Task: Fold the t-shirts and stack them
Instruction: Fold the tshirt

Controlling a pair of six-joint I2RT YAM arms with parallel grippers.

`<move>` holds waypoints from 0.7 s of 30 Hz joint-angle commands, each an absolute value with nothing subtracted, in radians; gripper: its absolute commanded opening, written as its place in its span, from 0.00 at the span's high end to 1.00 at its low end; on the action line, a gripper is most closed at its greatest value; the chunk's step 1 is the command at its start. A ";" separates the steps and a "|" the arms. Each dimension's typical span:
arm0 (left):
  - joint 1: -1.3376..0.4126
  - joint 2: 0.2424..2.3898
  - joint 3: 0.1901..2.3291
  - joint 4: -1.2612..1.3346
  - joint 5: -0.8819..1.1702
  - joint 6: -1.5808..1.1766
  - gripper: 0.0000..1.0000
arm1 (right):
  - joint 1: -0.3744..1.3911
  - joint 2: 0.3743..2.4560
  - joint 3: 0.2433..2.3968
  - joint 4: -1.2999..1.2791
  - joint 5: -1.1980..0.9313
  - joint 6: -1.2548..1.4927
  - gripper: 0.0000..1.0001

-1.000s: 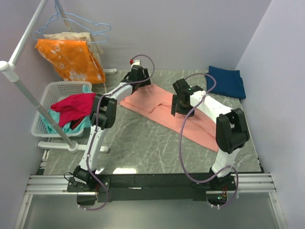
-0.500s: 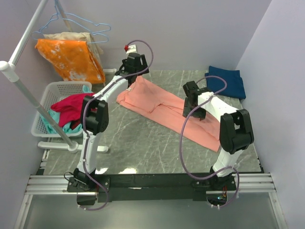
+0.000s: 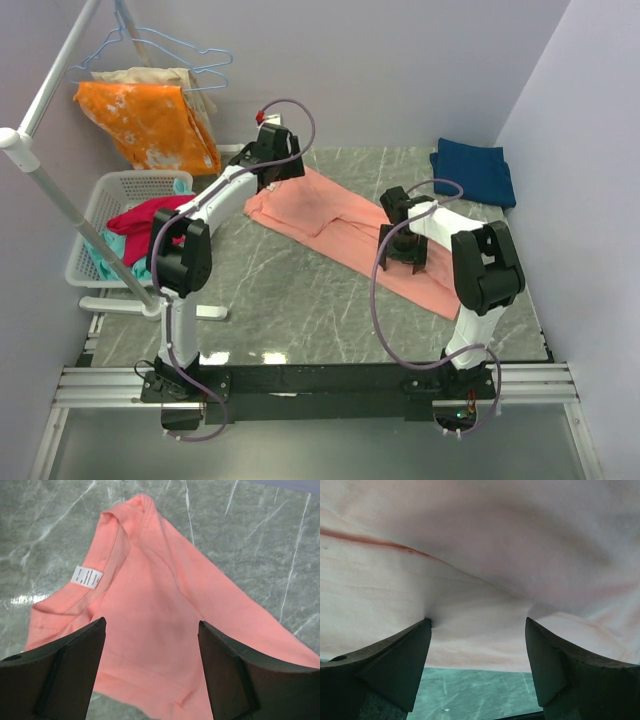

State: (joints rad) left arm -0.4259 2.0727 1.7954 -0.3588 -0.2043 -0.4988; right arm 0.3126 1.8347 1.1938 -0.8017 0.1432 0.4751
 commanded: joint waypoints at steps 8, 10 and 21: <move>-0.431 1.939 1.792 -0.463 -0.279 -0.494 0.20 | 0.552 1.864 1.147 -0.802 0.068 0.592 0.19; -0.430 1.934 1.789 -0.485 -0.296 -0.497 0.20 | 0.607 1.885 1.170 -0.798 0.042 0.633 0.19; -0.411 1.956 1.769 -0.546 -0.276 -0.525 0.20 | 0.798 2.031 1.517 -0.885 0.023 0.675 0.22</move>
State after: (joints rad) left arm -0.4187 1.9675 1.7538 -0.5068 -0.2703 -0.5026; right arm 0.7509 2.0171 1.4410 -0.8768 0.0246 0.6415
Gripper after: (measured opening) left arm 0.805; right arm 0.786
